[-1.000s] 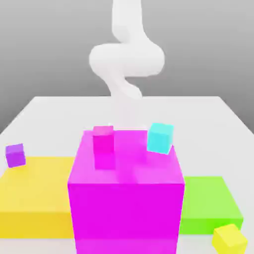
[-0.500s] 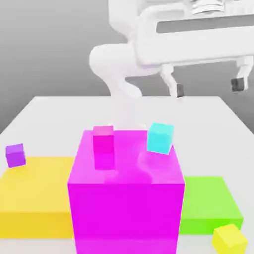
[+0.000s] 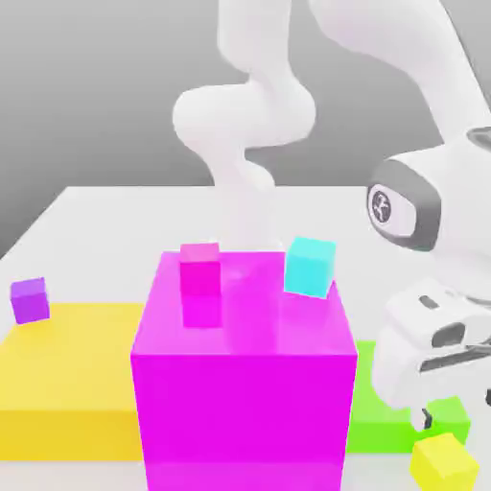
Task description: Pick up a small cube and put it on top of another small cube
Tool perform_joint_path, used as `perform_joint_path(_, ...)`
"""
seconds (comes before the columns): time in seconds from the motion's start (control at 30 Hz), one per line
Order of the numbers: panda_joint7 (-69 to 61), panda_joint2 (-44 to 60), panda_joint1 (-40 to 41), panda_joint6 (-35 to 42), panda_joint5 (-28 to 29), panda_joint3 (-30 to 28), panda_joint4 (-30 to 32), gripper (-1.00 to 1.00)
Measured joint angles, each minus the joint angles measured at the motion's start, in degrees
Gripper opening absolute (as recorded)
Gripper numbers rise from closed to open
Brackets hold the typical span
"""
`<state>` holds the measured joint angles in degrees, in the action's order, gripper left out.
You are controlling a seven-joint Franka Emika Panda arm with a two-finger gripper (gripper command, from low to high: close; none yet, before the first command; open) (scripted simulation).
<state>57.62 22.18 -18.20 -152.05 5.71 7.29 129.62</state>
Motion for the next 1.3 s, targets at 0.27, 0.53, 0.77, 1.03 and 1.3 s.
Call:
perform_joint_path(0.27, 1.27, 7.52, -1.56, -5.60, 1.61, -1.64, -1.46, -1.00)
perform_joint_path(0.53, -1.45, 0.00, 0.14, 0.89, -0.27, -0.52, -0.39, -1.00)
perform_joint_path(0.77, -17.29, -12.47, 9.77, 10.78, -8.06, -2.52, -1.35, -1.00)
perform_joint_path(1.03, -19.79, -28.97, 19.09, 23.86, -11.18, -6.51, 3.55, -1.00)
perform_joint_path(1.3, -11.01, -45.59, 24.53, 34.49, -8.41, -7.78, 11.30, -1.00)
